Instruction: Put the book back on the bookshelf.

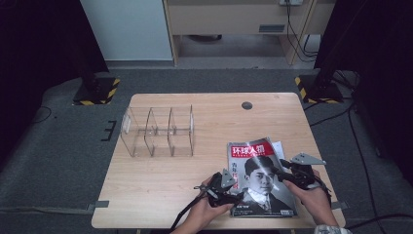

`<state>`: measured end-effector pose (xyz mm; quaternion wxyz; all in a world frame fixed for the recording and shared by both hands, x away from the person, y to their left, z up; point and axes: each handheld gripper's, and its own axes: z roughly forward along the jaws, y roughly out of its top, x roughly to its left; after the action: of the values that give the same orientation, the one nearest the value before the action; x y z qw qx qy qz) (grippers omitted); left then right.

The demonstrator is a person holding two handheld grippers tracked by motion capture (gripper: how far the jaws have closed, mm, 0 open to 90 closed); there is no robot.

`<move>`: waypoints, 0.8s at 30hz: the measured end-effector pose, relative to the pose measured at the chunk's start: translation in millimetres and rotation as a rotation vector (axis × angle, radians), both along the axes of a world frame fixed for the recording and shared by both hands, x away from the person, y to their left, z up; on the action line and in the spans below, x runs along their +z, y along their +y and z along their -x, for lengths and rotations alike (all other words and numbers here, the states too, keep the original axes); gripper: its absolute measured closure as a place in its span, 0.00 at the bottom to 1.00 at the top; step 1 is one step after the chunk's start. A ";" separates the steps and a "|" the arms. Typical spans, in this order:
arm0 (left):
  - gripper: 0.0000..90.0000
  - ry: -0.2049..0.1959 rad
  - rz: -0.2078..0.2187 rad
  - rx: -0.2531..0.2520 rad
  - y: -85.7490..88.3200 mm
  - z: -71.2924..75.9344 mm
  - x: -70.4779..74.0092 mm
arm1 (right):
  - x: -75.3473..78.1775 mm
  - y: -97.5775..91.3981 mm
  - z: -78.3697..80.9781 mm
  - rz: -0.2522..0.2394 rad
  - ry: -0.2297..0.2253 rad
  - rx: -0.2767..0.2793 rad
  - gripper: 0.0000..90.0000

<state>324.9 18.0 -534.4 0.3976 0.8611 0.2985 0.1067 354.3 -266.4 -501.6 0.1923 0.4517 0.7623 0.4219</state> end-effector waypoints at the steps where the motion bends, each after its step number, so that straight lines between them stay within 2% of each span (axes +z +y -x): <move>1: 0.31 0.000 0.000 0.000 0.0 0.0 0.0 | 0.0 0.0 0.0 0.000 0.000 0.000 0.56; 4: 0.31 0.001 0.000 0.000 0.0 0.0 0.0 | 2.0 1.2 1.7 -0.026 0.000 0.021 0.61; 8: 0.31 0.001 0.000 0.000 0.0 -0.1 0.0 | -1.0 5.1 0.6 -0.017 0.012 0.040 0.59; 15: 0.31 0.001 0.000 -0.001 0.0 -0.2 0.0 | -6.2 1.5 -4.4 0.005 0.029 0.001 0.53; 18: 0.31 0.000 0.000 -0.001 0.0 -0.1 0.0 | -14.4 -1.6 -11.3 0.007 0.078 -0.017 0.51; 19: 0.31 0.000 0.000 -0.001 0.0 -0.1 0.0 | -14.4 -1.6 -11.3 0.007 0.078 -0.017 0.51; 24: 0.31 0.000 0.000 -0.001 0.0 -0.2 0.0 | -8.4 -2.2 -7.1 -0.034 0.061 0.010 0.60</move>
<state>325.1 18.0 -534.5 0.3977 0.8612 0.2982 0.1063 361.4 -268.6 -510.1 0.1592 0.4639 0.7626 0.4219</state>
